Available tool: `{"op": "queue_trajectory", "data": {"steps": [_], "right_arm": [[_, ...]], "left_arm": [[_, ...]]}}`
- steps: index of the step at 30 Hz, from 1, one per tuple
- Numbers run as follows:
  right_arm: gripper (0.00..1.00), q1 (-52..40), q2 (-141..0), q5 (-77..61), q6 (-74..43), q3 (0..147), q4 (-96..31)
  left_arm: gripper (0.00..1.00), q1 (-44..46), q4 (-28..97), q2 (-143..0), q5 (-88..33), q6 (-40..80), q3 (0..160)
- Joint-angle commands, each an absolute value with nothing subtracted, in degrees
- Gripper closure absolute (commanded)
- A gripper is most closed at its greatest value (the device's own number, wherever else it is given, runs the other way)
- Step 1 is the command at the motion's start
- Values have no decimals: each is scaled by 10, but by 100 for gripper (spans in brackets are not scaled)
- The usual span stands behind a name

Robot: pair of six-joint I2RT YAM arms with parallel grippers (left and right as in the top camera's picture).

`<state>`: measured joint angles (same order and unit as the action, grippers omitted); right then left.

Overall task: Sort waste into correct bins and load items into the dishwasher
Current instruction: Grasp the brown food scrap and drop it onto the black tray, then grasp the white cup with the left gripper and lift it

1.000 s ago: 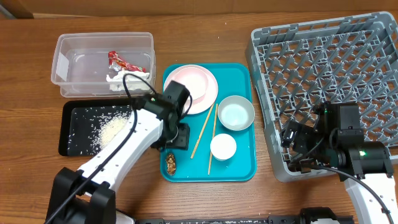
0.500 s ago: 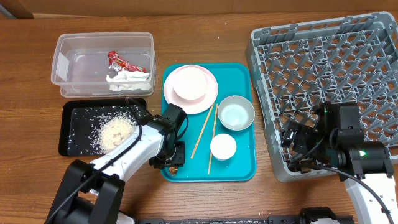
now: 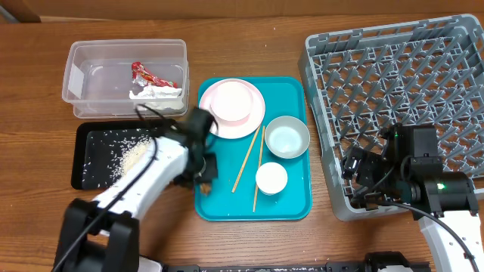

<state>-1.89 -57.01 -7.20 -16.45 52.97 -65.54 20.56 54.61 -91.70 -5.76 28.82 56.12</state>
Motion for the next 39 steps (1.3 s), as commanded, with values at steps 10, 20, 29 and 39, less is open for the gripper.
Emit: {"op": "queue_trajectory", "data": {"steps": [10,20,29,39], "right_arm": [[0,-17,-567,-72,-161,548,-648],[0,-17,-567,-72,-161,548,-650],[0,-17,-567,-72,-161,548,-650],[0,-17,-567,-72,-161,548,-650]], "left_arm": [[96,-11,557,-852,120,306,628],[95,-95,485,-915,175,315,599],[56,-101,483,-937,183,313,599],[43,-100,513,-913,81,277,653]]}}
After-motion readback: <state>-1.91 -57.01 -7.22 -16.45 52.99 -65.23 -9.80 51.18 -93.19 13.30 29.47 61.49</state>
